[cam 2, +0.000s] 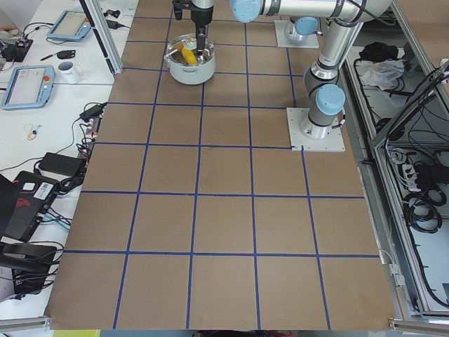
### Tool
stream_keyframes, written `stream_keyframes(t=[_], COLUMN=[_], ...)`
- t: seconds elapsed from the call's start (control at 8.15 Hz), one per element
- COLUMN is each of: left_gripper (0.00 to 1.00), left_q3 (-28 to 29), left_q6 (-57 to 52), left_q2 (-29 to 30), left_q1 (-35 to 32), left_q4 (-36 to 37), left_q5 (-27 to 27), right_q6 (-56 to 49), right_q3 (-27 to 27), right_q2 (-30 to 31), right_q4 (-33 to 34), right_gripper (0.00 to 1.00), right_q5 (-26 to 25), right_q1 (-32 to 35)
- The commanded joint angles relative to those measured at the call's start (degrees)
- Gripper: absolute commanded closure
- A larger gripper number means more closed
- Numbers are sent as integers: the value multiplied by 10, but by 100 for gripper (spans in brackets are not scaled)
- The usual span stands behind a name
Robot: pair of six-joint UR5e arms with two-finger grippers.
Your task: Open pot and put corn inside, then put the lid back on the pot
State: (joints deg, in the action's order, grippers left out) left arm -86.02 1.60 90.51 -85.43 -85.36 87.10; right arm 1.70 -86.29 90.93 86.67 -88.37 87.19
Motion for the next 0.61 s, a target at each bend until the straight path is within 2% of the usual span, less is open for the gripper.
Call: stream_keyframes(t=[0.0,0.49], left_gripper=[0,0], left_q3=[0,-5], left_q6=[-1,-1], left_q2=[-14,-16], left_q1=[0,0], left_q4=[-31,-30], left_q5=[12,11], right_q6=[0,0], right_q3=[0,0], right_q2=[0,0], right_q4=[0,1], right_gripper=[0,0], right_q5=[-1,2], right_q1=[0,1])
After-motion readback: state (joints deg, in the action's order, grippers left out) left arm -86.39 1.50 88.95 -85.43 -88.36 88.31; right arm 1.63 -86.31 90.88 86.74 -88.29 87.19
